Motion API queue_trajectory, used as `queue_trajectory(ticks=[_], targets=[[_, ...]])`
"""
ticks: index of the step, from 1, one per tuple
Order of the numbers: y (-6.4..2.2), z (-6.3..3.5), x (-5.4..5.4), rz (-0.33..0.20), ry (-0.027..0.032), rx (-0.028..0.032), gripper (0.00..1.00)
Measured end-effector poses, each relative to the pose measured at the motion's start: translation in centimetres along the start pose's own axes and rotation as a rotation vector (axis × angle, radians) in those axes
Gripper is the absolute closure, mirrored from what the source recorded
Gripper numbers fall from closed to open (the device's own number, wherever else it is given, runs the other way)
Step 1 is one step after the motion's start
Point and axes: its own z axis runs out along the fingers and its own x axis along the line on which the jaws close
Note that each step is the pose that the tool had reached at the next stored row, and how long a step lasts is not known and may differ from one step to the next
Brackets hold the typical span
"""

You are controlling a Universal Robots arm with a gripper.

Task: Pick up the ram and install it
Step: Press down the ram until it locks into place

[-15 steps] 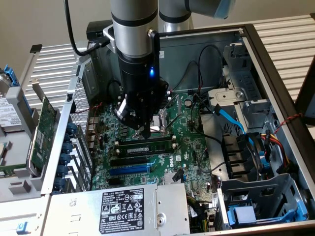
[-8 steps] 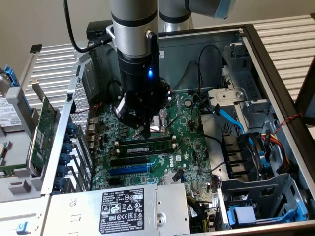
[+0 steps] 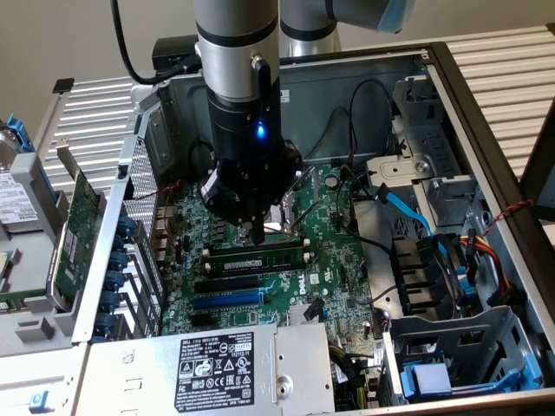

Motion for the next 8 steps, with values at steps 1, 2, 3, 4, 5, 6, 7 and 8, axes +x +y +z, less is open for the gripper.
queue_trajectory(ticks=[1,2,3,4,5,6,7,8], targets=[[0.00,0.00,0.00,0.016,-0.0001,-0.0002,0.90],[0.00,0.00,0.00,0.031,-0.0002,-0.0004,0.90],[0.00,0.00,0.00,0.048,-0.0003,-0.0006,0.90],[0.00,0.00,0.00,0.063,-0.0004,-0.0008,0.90],[0.00,0.00,0.00,0.078,-0.0005,-0.0010,0.90],[0.00,0.00,0.00,0.094,-0.0006,-0.0011,0.90],[0.00,0.00,0.00,0.110,-0.0007,-0.0013,0.90],[0.00,0.00,0.00,0.125,-0.0008,-0.0016,0.90]])
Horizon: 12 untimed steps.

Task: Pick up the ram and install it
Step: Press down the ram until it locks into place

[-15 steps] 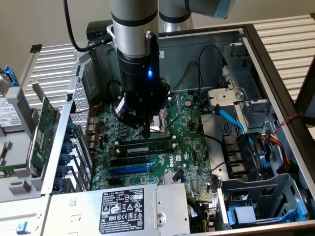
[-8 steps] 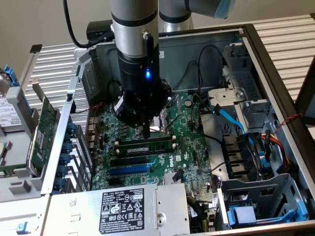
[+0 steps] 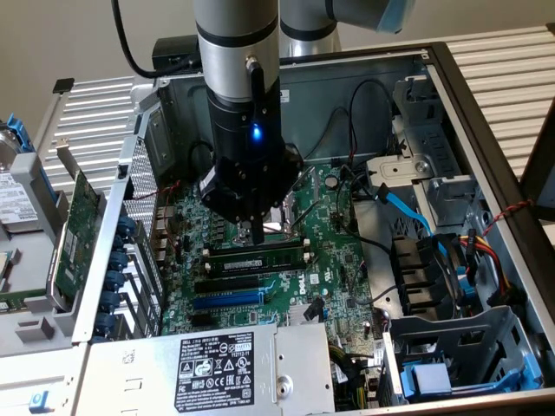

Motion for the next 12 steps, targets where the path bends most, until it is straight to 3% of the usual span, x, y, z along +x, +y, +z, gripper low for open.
queue_trajectory(ticks=[12], targets=[[0.00,0.01,0.00,0.182,-0.0014,-0.0024,0.90]])
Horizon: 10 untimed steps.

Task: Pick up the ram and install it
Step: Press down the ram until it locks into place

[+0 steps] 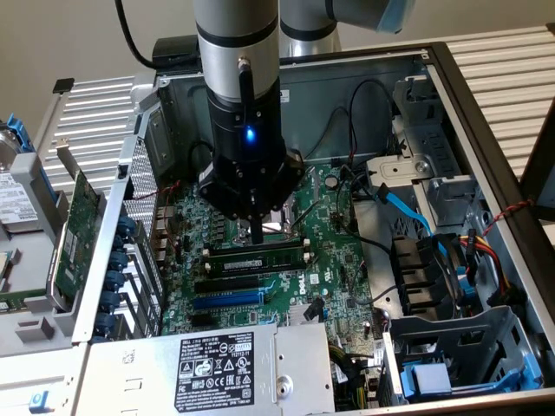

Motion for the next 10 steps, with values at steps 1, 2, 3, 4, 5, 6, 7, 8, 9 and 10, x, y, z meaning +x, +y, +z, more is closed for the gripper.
queue_trajectory(ticks=[1,2,3,4,5,6,7,8,9,10], targets=[[0.00,0.00,0.00,0.015,-0.0001,-0.0002,0.90],[0.00,0.00,0.00,0.030,-0.0002,-0.0004,0.90],[0.00,0.00,0.00,0.046,-0.0003,-0.0006,0.90],[0.00,0.00,0.00,0.061,-0.0004,-0.0007,0.90],[0.00,0.00,0.00,0.076,-0.0004,-0.0009,0.90],[0.00,-0.01,0.00,0.092,-0.0005,-0.0011,0.90],[0.00,-0.01,0.00,0.108,-0.0007,-0.0013,0.90],[0.00,-0.01,0.00,0.123,-0.0007,-0.0015,0.90],[-0.04,-0.01,-0.01,0.135,-0.0007,-0.0016,0.90],[-0.03,-0.01,-0.01,0.135,-0.0007,-0.0017,0.90]])
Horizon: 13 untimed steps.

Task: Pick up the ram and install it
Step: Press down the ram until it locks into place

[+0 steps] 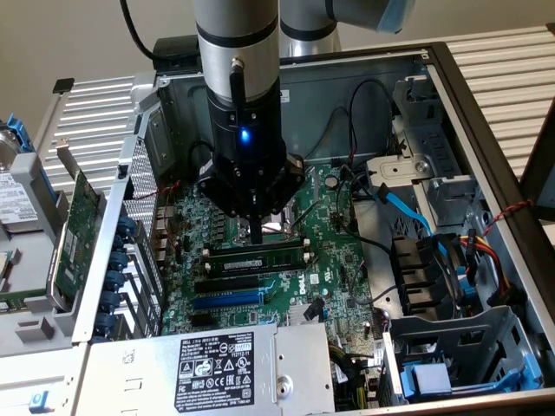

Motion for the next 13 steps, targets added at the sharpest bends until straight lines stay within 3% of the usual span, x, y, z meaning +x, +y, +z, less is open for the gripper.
queue_trajectory(ticks=[3,10,13], targets=[[0.05,0.00,-0.6,0.000,-0.0002,0.0007,0.90],[0.00,0.00,-3.4,0.000,-0.0002,0.0006,0.90],[-0.11,0.42,-3.7,0.000,-0.0034,0.0004,0.90]])
